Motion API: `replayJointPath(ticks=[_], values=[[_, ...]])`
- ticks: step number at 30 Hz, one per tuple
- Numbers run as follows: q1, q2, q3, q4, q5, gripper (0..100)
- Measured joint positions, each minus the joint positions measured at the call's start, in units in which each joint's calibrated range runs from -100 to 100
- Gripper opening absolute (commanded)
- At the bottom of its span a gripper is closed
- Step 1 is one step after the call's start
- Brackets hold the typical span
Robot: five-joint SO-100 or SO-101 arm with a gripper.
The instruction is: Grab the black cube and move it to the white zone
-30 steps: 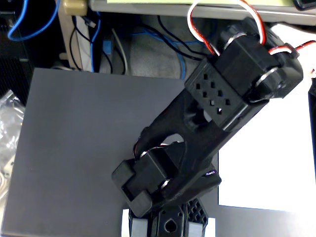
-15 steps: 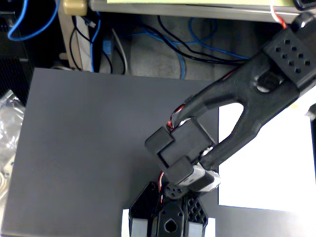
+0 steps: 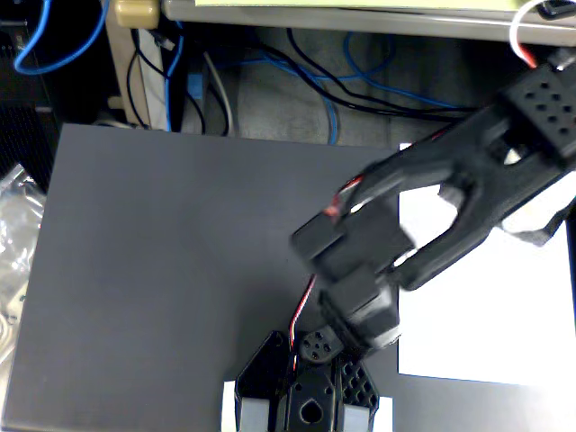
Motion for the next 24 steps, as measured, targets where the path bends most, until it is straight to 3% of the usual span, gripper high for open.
replayJointPath(ticks=[4,24], values=[[0.0,10.9,0.0,-3.3,0.0,1],[0.0,18.2,0.0,-6.5,0.0,1]])
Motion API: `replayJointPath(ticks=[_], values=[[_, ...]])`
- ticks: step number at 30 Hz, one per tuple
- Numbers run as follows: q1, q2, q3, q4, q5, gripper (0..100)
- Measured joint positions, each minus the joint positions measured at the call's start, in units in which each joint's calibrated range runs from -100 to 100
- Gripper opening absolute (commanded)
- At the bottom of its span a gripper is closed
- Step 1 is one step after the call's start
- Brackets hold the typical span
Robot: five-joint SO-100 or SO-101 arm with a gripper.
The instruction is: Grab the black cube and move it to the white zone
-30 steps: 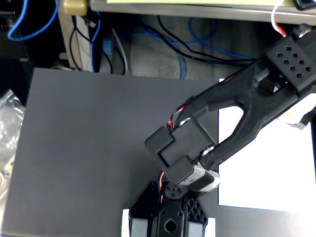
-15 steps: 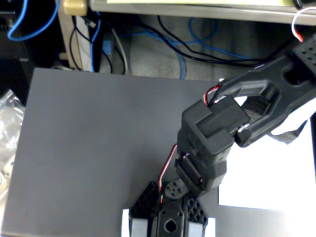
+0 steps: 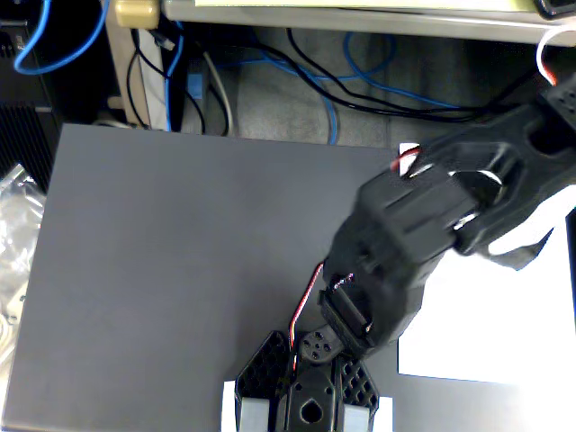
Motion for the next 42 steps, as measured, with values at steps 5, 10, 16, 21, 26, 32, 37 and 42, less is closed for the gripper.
replayJointPath(ticks=[5,10,16,21,26,32,37,42], values=[[0.0,4.6,0.0,-2.1,0.0,1],[0.0,0.7,0.0,-2.1,0.0,2],[0.0,0.5,0.0,-2.1,0.0,23],[0.0,0.5,0.0,-2.1,0.0,37],[0.0,0.5,0.0,-2.1,0.0,37],[0.0,0.4,-11.2,9.8,-0.1,37],[0.0,0.0,-24.0,16.9,-0.4,37],[0.0,0.0,-32.3,17.0,-3.0,35]])
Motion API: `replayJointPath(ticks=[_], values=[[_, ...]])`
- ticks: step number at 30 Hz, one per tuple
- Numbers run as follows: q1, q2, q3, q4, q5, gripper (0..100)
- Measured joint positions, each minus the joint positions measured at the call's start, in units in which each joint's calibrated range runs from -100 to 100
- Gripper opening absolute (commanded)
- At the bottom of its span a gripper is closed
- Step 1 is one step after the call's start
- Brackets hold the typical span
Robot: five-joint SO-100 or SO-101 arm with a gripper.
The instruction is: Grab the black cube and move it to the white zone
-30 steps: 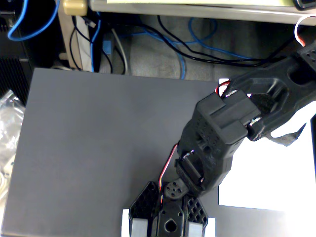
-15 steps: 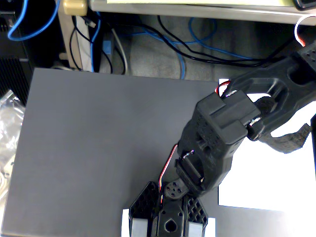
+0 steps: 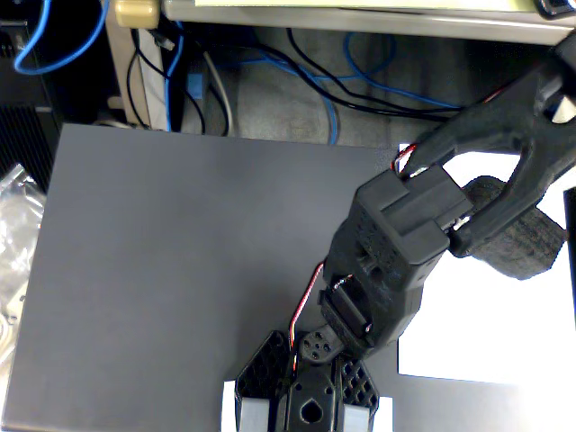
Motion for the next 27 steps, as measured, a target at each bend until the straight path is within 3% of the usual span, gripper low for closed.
replayJointPath(ticks=[5,6,11,17,22,27], values=[[0.0,0.0,-6.3,0.0,-0.9,3],[0.0,0.0,-7.1,0.0,-1.4,1],[-0.1,0.0,-13.2,0.3,-3.2,1],[-7.2,-0.5,-20.4,0.4,-6.3,1],[-7.5,-22.0,-18.2,0.5,-7.3,1],[-16.2,-37.5,-9.5,0.5,-9.0,1]])
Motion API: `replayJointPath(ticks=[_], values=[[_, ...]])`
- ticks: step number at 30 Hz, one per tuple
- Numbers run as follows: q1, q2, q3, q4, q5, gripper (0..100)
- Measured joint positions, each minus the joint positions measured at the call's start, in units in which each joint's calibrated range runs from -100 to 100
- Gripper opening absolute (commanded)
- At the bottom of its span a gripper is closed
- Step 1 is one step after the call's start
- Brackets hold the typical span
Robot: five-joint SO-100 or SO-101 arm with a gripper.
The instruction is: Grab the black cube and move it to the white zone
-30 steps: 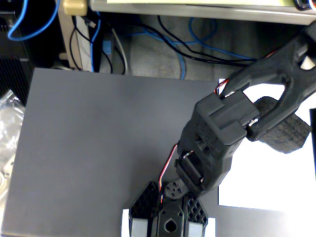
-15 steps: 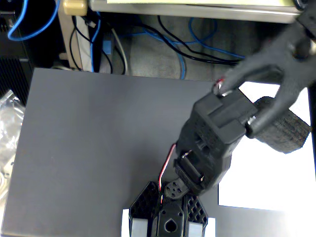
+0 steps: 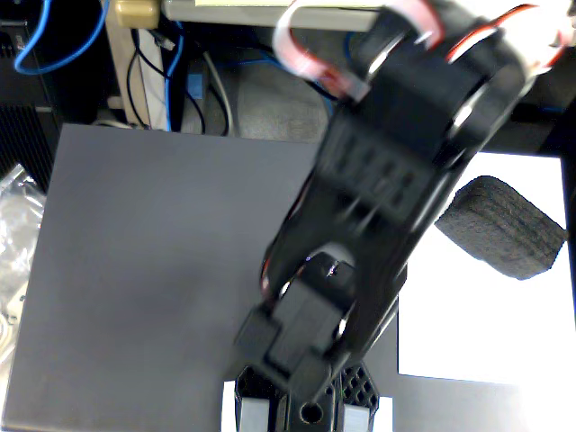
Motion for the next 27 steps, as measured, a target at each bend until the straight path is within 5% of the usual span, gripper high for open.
replayJointPath(ticks=[13,27], values=[[-15.4,-34.5,23.7,0.1,-1.6,1],[-18.0,-59.3,42.0,-1.2,-2.5,1]])
